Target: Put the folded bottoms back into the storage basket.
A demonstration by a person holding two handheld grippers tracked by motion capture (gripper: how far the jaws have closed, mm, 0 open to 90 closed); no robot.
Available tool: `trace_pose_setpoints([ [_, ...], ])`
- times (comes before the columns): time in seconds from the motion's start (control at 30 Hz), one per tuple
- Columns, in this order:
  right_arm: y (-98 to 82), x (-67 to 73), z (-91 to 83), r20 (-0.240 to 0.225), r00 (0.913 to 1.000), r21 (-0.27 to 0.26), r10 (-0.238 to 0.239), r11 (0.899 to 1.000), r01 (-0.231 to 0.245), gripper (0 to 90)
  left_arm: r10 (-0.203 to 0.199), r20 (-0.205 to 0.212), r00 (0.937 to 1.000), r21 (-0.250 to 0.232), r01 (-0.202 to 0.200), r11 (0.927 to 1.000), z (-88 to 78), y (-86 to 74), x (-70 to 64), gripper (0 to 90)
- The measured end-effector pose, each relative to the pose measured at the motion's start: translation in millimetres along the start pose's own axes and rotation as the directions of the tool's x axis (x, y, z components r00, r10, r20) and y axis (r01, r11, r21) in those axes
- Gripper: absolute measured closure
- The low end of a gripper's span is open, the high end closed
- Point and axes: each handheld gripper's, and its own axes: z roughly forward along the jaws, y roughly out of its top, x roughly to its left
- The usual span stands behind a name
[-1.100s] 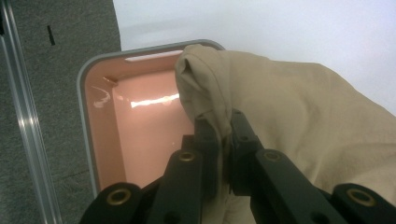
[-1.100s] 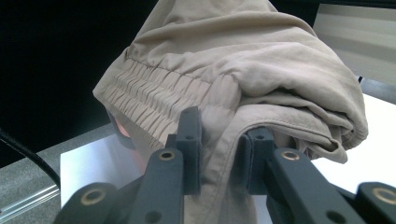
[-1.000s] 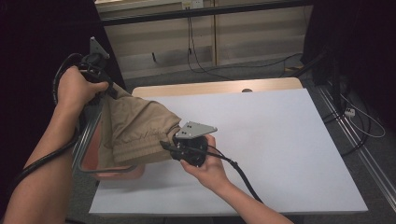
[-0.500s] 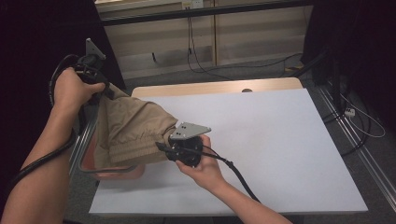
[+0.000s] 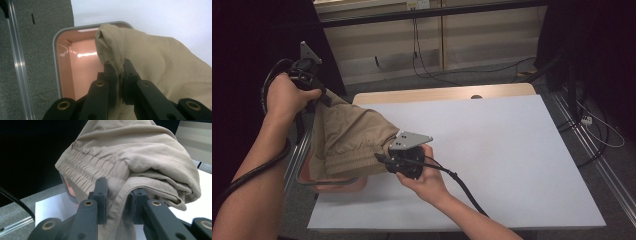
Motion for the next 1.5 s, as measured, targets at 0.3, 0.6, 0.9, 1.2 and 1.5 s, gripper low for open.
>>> trace_pose_setpoints([
  [0.3,1.1,2.3,4.0,-0.005,1.0000,0.005,-0.005,1.000,0.005,72.3,-0.003,-0.007,1.0000,-0.005,0.003,1.0000,-1.7,-0.7,2.0,85.0],
  [0.6,0.3,3.2,7.2,-0.010,0.9999,0.004,-0.003,1.000,0.003,72.3,-0.007,-0.010,0.9999,-0.018,0.007,0.9998,-2.5,-1.1,2.3,85.0],
  [0.9,1.1,6.6,14.2,-0.024,0.9997,0.005,-0.003,1.000,0.003,72.1,-0.017,-0.021,0.9996,-0.020,0.016,0.9997,-3.8,-1.4,7.0,84.9],
  [1.2,1.0,8.7,20.5,-0.032,0.9995,0.010,-0.005,1.000,0.005,71.9,-0.020,-0.029,0.9994,-0.024,0.019,0.9995,-3.5,-3.2,11.6,84.9],
  [1.5,-0.7,10.5,25.8,-0.042,0.9991,0.012,-0.003,1.000,0.004,71.8,-0.020,-0.033,0.9992,-0.026,0.019,0.9995,-5.3,-3.4,13.9,84.9],
])
